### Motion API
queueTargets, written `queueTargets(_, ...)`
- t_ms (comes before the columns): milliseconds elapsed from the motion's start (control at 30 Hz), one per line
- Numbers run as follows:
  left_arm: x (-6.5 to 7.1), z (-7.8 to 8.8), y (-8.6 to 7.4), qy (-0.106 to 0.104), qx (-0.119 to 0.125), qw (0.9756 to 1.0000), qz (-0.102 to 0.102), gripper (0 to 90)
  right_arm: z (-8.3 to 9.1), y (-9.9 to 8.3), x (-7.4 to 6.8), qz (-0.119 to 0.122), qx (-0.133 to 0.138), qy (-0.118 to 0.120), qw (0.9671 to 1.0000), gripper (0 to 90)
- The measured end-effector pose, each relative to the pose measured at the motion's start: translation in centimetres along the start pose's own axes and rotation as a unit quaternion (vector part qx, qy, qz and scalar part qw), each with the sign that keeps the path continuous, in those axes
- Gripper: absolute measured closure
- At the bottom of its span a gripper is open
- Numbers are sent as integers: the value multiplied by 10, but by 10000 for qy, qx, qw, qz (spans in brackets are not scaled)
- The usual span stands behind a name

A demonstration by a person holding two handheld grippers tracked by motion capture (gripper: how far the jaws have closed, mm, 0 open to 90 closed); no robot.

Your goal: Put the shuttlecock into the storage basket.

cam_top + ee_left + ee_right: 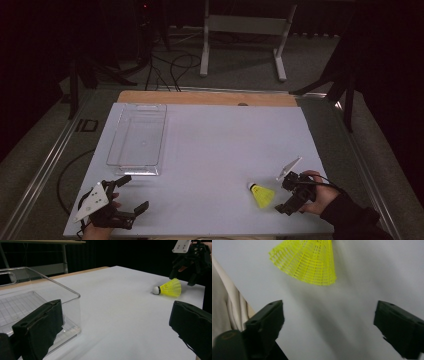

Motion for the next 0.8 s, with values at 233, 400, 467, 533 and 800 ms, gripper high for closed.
queueTargets(233,0,-1,0,-18,-13,10000,7,0,1,9,4,39,-25,-50,10000,180)
queueTargets(400,0,0,0,-13,-13,10000,2,0,3,15,5,76,24,-56,10000,213)
queueTargets(467,0,0,0,-15,-14,10000,6,0,3,16,5,142,7,-95,9999,217)
queueTargets(533,0,-1,0,-16,-21,10000,8,0,3,17,4,111,-10,-47,9999,229)
queueTargets(800,0,0,-1,-11,-28,10000,15,0,1,25,2,261,-49,-115,9996,367)
Point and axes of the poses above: each handheld gripper's, and its own axes: z roughly backward along the jaws, y roughly out of its top, x roughly to its right, the point moved 3 cm from there along -z, roughly forward along the jaws, and after that the axes turned 9 degrees about -x, right-handed, at the moved point
